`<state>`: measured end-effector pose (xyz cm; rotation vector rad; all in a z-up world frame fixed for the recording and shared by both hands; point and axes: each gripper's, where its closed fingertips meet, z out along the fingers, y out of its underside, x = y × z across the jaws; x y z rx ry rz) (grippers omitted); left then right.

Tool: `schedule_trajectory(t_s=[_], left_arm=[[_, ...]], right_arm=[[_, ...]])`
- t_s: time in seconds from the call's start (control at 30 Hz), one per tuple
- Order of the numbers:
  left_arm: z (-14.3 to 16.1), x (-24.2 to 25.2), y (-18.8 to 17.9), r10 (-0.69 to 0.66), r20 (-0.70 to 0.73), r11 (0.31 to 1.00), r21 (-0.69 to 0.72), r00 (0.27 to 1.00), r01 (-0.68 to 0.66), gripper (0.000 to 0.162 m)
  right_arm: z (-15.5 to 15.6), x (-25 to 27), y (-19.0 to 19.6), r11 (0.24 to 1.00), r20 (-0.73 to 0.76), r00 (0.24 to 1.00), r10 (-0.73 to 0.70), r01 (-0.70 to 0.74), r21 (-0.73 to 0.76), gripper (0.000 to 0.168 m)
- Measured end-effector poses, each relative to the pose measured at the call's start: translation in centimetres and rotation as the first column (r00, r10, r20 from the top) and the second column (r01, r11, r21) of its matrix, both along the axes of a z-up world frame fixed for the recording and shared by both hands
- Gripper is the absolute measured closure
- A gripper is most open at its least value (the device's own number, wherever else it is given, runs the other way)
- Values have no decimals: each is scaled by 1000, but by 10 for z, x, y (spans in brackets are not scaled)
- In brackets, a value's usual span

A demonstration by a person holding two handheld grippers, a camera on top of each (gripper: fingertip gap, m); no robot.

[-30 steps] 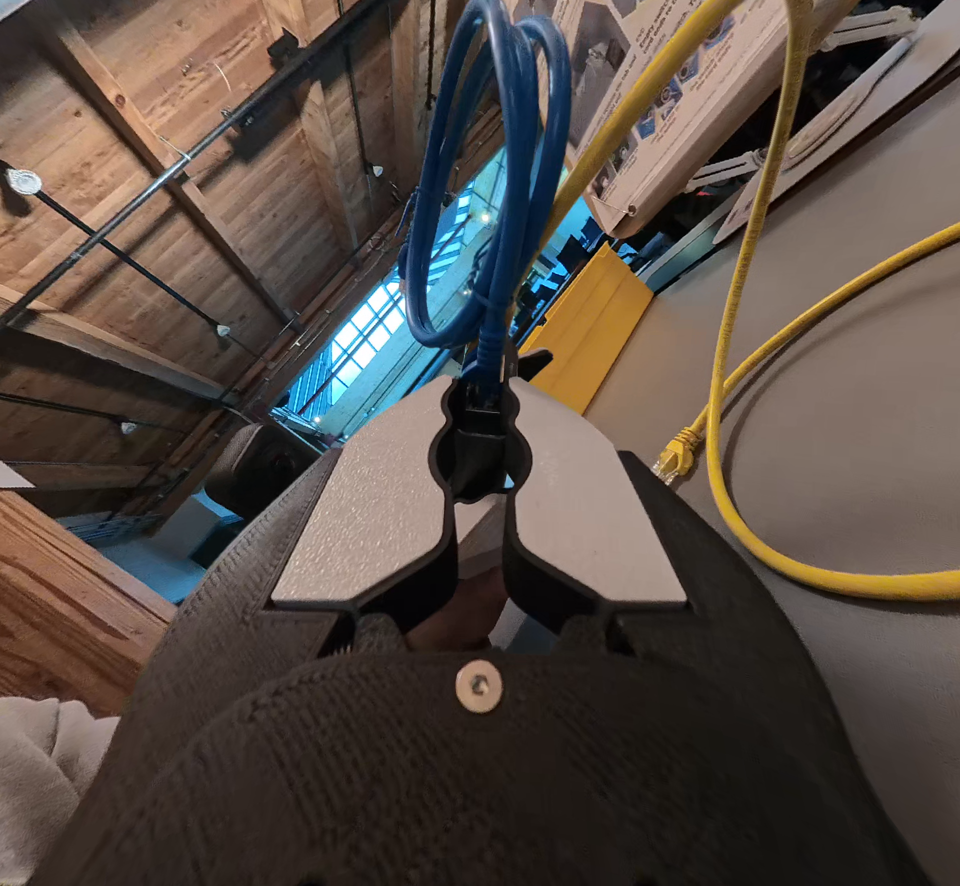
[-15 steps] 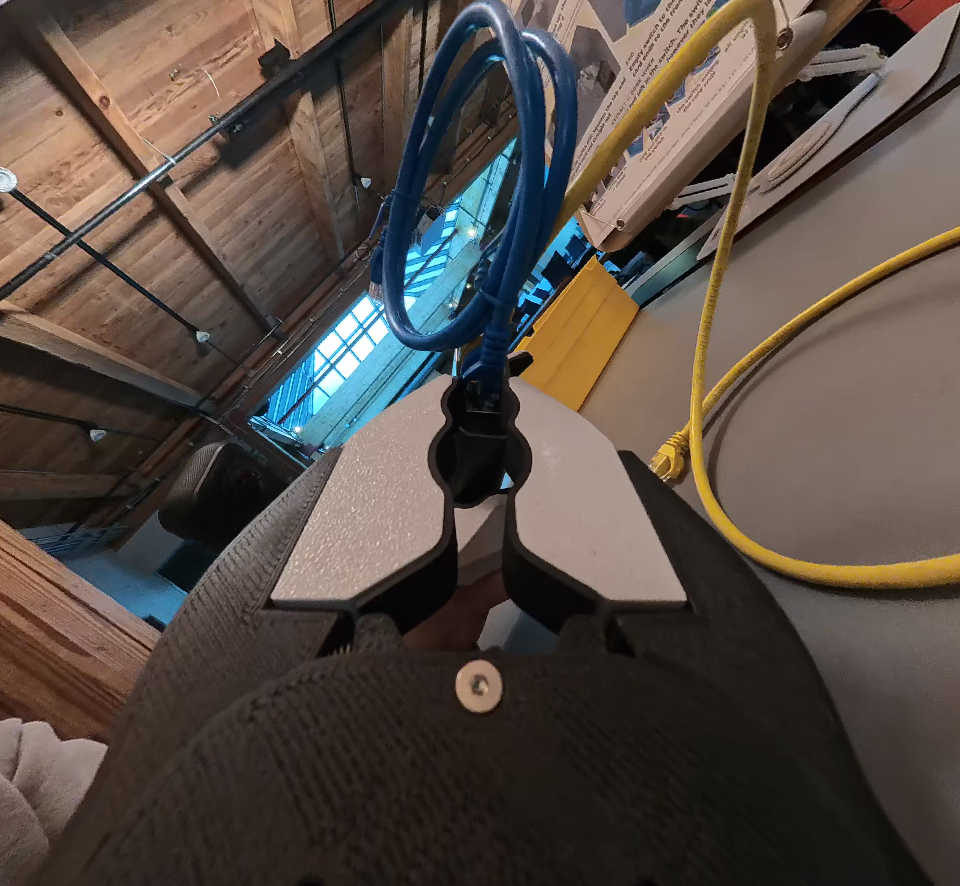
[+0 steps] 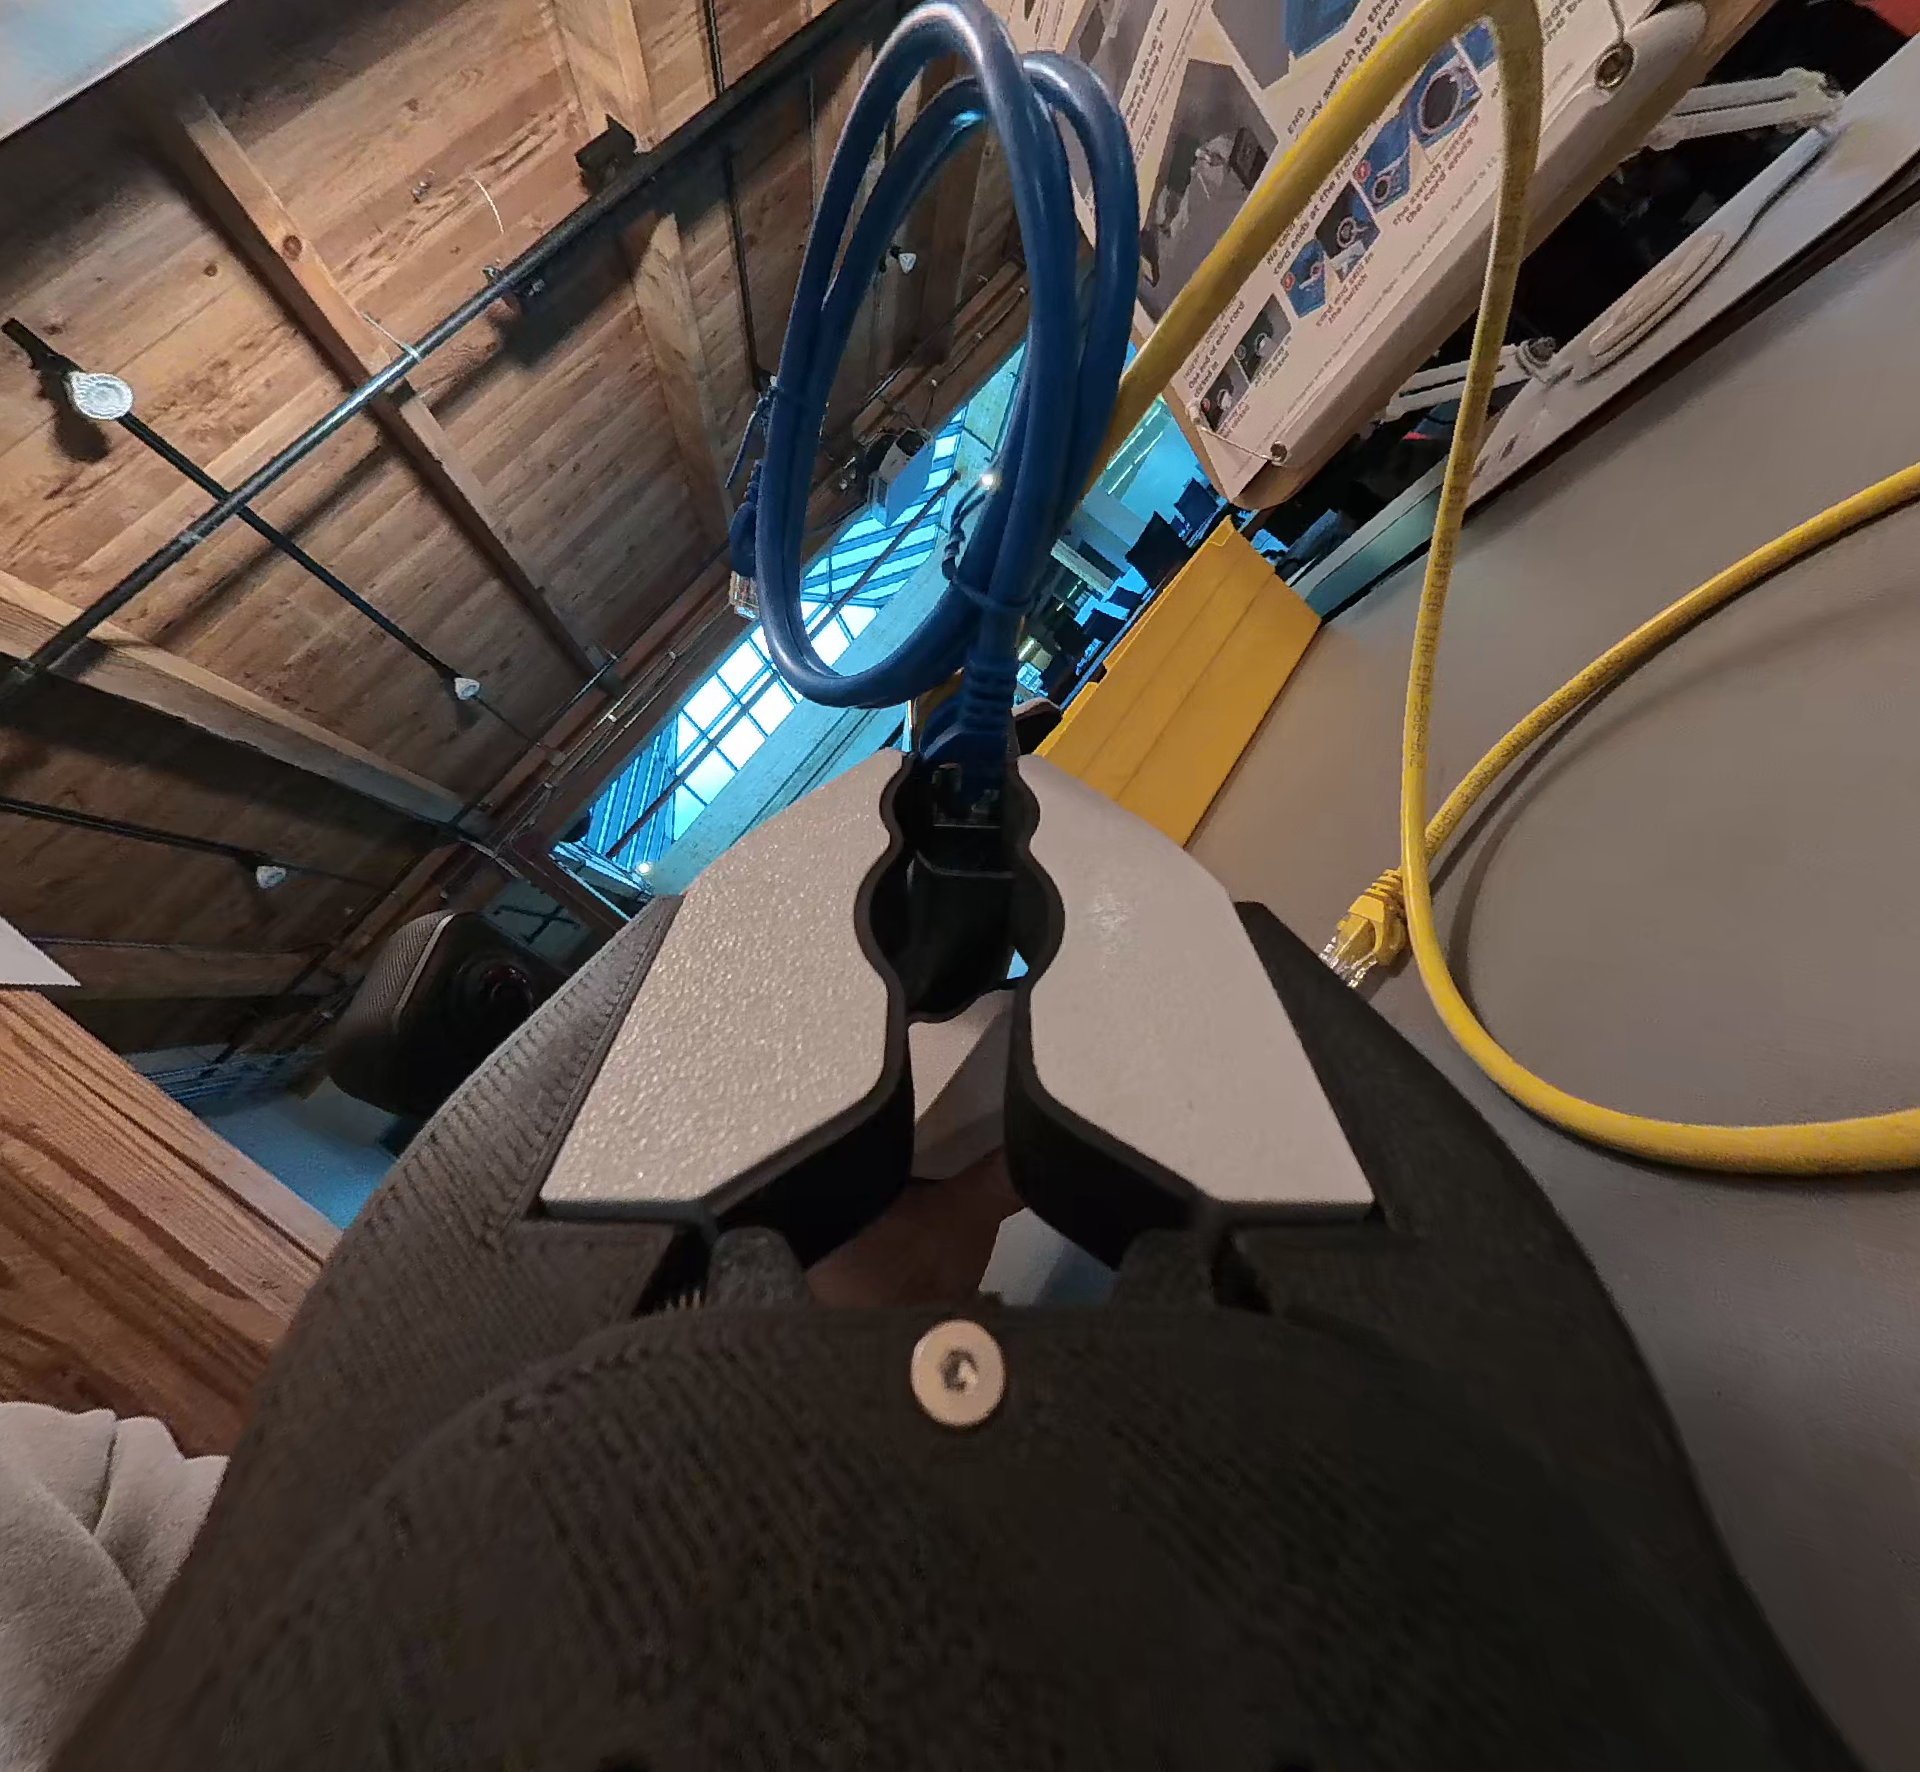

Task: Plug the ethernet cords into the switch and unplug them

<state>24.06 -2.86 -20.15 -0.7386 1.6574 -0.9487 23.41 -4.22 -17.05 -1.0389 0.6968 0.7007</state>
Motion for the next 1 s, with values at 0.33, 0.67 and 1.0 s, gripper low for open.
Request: schedule_trajectory(t_s=[0.33, 0.67, 1.0], left_arm=[[3, 0, -1, 2, 17, 1000, 3, 1000, -2, 88], [3, 0, 0, 17, 29, 999, 32, 999, -18, 88], [2, 0, -4, -15, 16, 1000, -12, 1000, 16, 88]], right_arm=[[3, 0, -2, 999, 43, 998, -41, 41, 8, 154], [-1, 3, -3, 997, -15, 999, -51, 52, 53, 154], [-2, 3, -3, 999, 27, 999, -47, 46, 28, 154]])
